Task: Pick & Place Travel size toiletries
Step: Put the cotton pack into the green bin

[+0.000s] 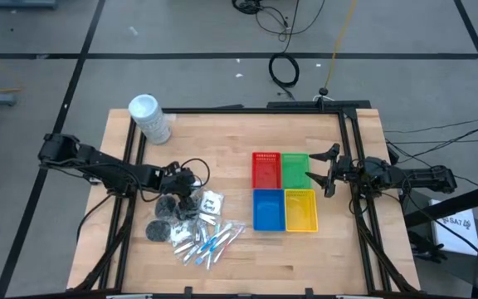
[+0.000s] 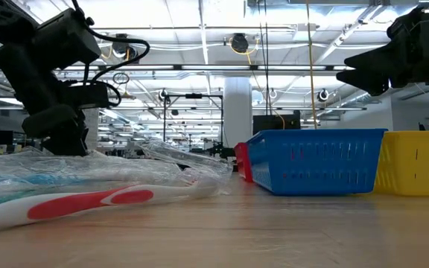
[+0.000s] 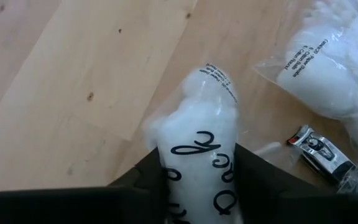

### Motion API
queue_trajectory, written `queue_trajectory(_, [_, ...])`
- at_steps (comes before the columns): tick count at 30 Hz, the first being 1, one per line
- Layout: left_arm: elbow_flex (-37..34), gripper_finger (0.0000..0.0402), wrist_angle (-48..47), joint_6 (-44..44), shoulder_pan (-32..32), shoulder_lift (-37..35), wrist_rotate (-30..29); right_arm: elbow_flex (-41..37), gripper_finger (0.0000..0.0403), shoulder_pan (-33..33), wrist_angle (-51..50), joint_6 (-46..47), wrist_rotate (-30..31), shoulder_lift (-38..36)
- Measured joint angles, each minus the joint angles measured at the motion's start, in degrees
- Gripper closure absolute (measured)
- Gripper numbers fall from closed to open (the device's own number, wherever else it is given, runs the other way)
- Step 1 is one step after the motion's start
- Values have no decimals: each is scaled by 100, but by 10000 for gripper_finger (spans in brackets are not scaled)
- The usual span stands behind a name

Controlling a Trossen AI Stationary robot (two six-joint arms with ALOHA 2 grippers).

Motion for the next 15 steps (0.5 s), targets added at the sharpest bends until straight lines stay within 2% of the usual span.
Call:
queue_trajectory(6, [82,301,-66,97,2,-287,21,1,99,-1,0,0,0,0])
queue_trajectory(15, [764,329,96,1392,2,-1238,-26,0,99,0,85,25,-3,0])
